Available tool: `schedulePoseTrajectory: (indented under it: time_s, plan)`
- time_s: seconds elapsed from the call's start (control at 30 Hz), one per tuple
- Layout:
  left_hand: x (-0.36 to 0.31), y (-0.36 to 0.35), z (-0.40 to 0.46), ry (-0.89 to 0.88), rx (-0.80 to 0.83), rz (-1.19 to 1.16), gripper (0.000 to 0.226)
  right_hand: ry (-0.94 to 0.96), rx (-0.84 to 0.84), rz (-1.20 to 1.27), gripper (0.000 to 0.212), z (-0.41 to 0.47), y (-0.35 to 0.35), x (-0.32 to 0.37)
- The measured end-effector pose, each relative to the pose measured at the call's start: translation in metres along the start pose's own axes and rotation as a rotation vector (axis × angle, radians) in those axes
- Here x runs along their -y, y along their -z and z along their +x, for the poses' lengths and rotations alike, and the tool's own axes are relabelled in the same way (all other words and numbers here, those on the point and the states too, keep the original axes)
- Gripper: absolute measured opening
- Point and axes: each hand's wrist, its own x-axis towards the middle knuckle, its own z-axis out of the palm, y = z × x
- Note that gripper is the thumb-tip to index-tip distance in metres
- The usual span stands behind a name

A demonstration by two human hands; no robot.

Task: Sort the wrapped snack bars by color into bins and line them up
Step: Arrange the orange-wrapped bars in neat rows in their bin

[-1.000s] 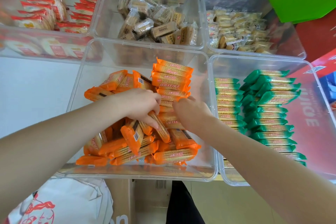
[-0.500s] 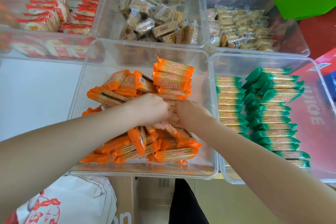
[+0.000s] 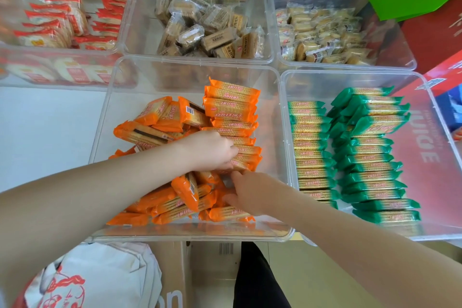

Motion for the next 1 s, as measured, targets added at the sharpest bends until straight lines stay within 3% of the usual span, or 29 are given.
schedulePoseTrajectory:
  time_s: [0.1,0.2,0.27,0.33,0.5,0.67,0.87,1.0]
  plan:
    - [0.006,-0.001,-0.004,0.035,0.042,-0.234,0.035,-0.007,0.020,-0.039,0.043,-0.002,0.009,0.005]
    - [0.017,-0.001,-0.014,0.092,0.112,-0.450,0.029,0.061,0.059,-0.093,0.011,-0.004,0.020,0.002]
    - [0.022,-0.002,-0.017,0.146,0.136,-0.532,0.028,0.043,0.072,-0.090,0.032,-0.006,0.031,-0.003]
    - [0.021,-0.004,-0.017,0.213,0.086,-0.574,0.027,0.004,0.016,-0.037,0.036,-0.007,0.037,-0.010]
    - [0.014,-0.008,-0.014,0.284,-0.005,-0.559,0.026,-0.024,-0.148,-0.071,0.015,-0.024,0.049,-0.011]
    - [0.006,-0.012,-0.009,0.253,0.008,-0.496,0.028,0.107,-0.206,-0.085,0.021,-0.027,0.062,-0.019]
    - [0.011,-0.017,-0.010,0.277,-0.014,-0.610,0.030,0.107,-0.251,-0.247,0.027,0.002,0.021,-0.021]
    - [0.012,-0.016,-0.020,0.250,0.039,-0.531,0.060,0.063,-0.312,-0.303,0.026,0.008,0.010,-0.018]
